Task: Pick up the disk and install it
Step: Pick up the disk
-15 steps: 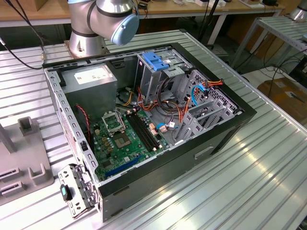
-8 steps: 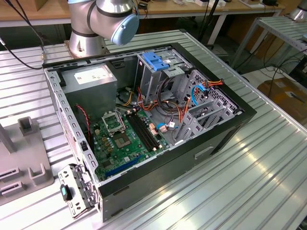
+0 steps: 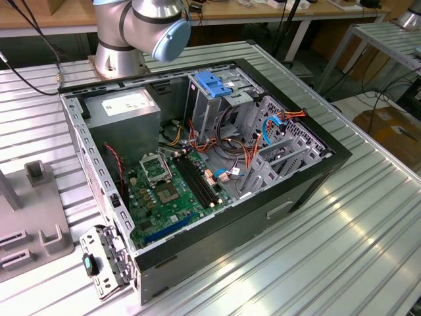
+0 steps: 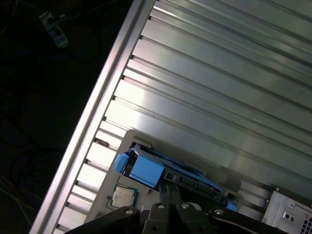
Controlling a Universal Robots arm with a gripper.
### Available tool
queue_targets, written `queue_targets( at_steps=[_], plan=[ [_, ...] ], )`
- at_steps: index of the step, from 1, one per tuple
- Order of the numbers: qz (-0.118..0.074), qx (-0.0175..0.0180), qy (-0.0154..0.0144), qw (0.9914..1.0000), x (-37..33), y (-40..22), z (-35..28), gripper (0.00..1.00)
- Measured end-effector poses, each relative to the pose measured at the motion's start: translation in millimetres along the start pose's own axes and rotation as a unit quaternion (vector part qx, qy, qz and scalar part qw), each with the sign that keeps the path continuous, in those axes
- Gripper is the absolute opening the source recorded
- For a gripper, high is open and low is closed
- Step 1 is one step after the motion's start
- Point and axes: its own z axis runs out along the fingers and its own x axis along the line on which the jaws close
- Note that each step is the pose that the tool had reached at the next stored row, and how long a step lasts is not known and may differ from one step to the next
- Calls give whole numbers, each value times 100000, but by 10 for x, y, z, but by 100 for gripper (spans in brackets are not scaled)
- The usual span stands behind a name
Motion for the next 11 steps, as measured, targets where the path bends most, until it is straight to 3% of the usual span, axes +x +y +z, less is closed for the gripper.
queue_targets(
  at_steps=[11],
  plan=[
    [-74, -2, 2, 100000, 0, 0, 0, 11]
  ],
)
